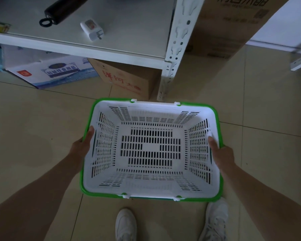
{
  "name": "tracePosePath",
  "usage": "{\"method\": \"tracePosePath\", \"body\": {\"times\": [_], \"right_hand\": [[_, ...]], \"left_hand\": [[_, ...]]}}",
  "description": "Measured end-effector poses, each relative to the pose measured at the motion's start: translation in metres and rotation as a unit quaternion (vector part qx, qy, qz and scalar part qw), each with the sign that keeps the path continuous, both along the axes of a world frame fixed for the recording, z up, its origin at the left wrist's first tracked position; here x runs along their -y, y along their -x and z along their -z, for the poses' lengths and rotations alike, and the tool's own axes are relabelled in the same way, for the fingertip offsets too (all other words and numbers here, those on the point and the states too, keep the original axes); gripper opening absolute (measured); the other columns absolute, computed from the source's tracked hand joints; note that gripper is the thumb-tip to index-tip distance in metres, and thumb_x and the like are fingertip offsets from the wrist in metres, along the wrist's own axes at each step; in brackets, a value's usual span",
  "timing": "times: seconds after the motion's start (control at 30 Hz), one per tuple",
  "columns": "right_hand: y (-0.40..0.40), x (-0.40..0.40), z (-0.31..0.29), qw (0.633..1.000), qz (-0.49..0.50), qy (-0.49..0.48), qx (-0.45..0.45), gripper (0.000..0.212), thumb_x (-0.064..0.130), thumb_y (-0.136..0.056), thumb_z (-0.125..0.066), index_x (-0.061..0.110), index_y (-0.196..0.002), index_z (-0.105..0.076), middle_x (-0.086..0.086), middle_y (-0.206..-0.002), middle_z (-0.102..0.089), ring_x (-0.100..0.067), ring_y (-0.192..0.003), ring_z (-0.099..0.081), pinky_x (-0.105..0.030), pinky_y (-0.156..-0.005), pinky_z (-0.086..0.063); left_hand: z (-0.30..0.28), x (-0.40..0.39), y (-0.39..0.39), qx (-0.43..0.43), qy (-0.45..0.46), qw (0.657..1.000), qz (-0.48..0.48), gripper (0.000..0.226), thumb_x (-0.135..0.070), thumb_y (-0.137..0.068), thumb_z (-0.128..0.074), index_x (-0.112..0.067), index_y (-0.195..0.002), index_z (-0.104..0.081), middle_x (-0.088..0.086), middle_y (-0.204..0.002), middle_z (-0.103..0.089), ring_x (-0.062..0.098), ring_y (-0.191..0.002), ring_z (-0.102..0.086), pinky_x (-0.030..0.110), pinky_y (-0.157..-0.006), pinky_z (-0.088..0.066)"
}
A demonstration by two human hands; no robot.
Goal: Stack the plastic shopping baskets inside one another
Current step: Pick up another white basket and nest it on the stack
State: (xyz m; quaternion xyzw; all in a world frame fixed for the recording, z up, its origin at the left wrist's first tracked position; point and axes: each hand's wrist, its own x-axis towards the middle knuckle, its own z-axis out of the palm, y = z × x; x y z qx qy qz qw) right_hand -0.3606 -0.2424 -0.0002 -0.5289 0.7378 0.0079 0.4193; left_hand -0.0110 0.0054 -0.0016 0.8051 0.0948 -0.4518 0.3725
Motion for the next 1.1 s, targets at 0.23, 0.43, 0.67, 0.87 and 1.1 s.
{"method": "tracePosePath", "body": {"times": [0.23, 0.43, 0.67, 0.87, 1.1], "right_hand": [[0.069, 0.031, -0.012, 1.000, 0.002, 0.017, -0.026, 0.059, 0.056, -0.090, -0.055, 0.011, -0.055, -0.040, -0.003, -0.049, -0.037, -0.013, -0.043, -0.036, -0.022, -0.044, -0.029], [0.125, 0.075, -0.030, 0.999, 0.004, 0.023, -0.034, 0.061, 0.059, -0.090, -0.051, 0.010, -0.055, -0.041, -0.004, -0.049, -0.040, -0.014, -0.044, -0.040, -0.023, -0.047, -0.030], [0.182, 0.136, -0.056, 0.999, 0.016, 0.029, -0.034, 0.060, 0.060, -0.089, -0.050, 0.011, -0.056, -0.039, -0.002, -0.049, -0.036, -0.014, -0.044, -0.036, -0.023, -0.046, -0.028], [0.218, 0.189, -0.078, 0.998, 0.023, 0.041, -0.037, 0.061, 0.058, -0.091, -0.049, 0.011, -0.054, -0.036, -0.002, -0.048, -0.033, -0.015, -0.043, -0.034, -0.025, -0.045, -0.025], [0.243, 0.248, -0.082, 0.998, 0.039, 0.036, -0.041, 0.066, 0.070, -0.087, -0.044, 0.012, -0.057, -0.040, -0.003, -0.050, -0.037, -0.016, -0.044, -0.037, -0.023, -0.046, -0.029]], "left_hand": [[0.001, 0.037, 0.062, -0.010, 0.002, 1.000, 0.012, 0.070, -0.068, -0.084, -0.057, -0.007, -0.117, -0.069, 0.020, -0.106, -0.073, 0.036, -0.091, -0.071, 0.044, -0.080, -0.057], [-0.009, 0.087, 0.117, -0.013, 0.008, 1.000, 0.027, 0.068, -0.069, -0.084, -0.057, -0.008, -0.110, -0.072, 0.018, -0.098, -0.076, 0.036, -0.086, -0.073, 0.041, -0.074, -0.059], [-0.025, 0.156, 0.168, -0.024, 0.026, 0.999, 0.030, 0.075, -0.075, -0.075, -0.057, -0.009, -0.107, -0.074, 0.017, -0.096, -0.077, 0.034, -0.083, -0.075, 0.034, -0.063, -0.060], [-0.040, 0.219, 0.198, -0.029, 0.031, 0.998, 0.048, 0.091, -0.086, -0.059, -0.056, -0.009, -0.105, -0.075, 0.017, -0.096, -0.077, 0.038, -0.087, -0.074, 0.041, -0.072, -0.060], [-0.053, 0.286, 0.216, 0.021, 0.031, 0.998, 0.046, 0.078, -0.079, -0.080, -0.046, -0.009, -0.101, -0.071, 0.016, -0.098, -0.073, 0.033, -0.084, -0.069, 0.035, -0.073, -0.055]]}}
